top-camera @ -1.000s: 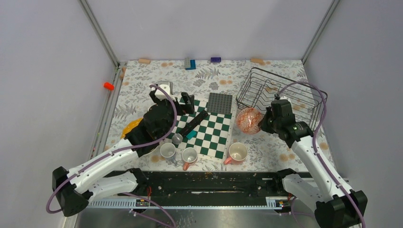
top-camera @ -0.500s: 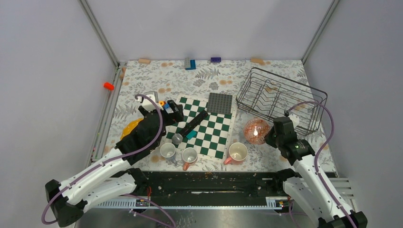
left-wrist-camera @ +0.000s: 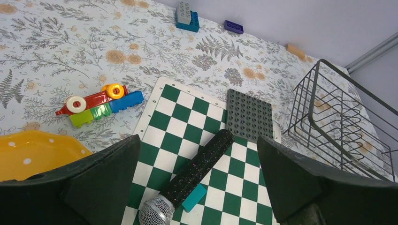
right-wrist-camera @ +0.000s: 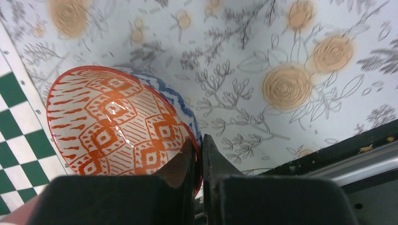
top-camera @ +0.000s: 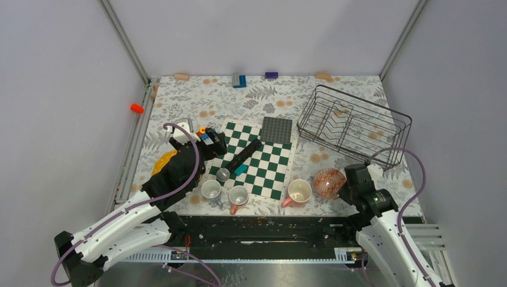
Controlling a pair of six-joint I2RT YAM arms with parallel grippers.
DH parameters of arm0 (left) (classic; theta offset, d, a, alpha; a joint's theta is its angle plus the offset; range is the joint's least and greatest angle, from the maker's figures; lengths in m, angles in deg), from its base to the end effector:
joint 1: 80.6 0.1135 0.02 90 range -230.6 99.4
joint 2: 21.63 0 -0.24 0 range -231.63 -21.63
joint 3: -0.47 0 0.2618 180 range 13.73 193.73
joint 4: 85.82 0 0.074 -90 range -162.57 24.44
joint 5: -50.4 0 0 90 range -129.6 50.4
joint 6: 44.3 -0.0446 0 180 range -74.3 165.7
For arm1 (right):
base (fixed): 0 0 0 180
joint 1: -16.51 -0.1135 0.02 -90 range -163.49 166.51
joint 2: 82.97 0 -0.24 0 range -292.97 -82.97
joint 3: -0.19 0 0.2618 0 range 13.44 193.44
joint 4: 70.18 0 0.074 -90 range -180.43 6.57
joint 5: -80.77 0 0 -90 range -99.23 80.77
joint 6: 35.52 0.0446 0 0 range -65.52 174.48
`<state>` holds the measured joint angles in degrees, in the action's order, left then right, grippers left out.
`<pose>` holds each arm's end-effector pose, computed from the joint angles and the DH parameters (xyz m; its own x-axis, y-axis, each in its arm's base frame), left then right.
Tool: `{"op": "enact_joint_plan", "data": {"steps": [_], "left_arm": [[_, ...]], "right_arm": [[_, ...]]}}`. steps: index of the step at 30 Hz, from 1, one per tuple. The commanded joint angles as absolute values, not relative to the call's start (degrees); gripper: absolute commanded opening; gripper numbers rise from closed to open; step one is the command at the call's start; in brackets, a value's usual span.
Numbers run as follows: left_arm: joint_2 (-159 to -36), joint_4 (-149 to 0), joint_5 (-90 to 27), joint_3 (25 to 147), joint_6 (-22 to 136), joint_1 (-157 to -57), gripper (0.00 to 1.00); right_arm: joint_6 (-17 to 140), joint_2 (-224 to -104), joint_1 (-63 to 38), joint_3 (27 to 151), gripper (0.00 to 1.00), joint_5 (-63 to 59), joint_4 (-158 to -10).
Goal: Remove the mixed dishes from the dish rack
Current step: Place the bowl at the center of the board.
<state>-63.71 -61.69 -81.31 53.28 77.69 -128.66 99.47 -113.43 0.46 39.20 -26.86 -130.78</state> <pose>0.1581 -0.1315 0.2982 -0.1964 -0.3732 -0.9067 0.0220 0.9228 -0.3846 0.1418 0.0267 0.1822 -0.5957 0.5297 -0.6038 0.4760 0.8383 0.2659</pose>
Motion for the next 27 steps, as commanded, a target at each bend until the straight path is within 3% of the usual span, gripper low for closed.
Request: {"op": "enact_joint_plan", "data": {"steps": [1,20,24,27], "left_arm": [[-63.5,-62.5,-83.5,53.5,78.2,-128.5,0.99],[-63.5,-61.0,-86.9,53.5,79.7,-128.5,0.99],[-63.8,-60.8,-87.2,53.6,79.9,-128.5,0.99],[-64.2,-60.5,-87.3,53.9,80.0,-128.5,0.99]], "right_arm": [[106.1,-112.0,0.6,37.3,0.05,-22.4,-132.7],[112.3,-106.0,0.6,33.4,0.13,-17.0,-137.5],[111.5,-106.8,0.6,34.3,0.36,-18.0,-137.9],[111.4,-105.9,0.6,35.4,0.48,-19.8,-138.2]]}}
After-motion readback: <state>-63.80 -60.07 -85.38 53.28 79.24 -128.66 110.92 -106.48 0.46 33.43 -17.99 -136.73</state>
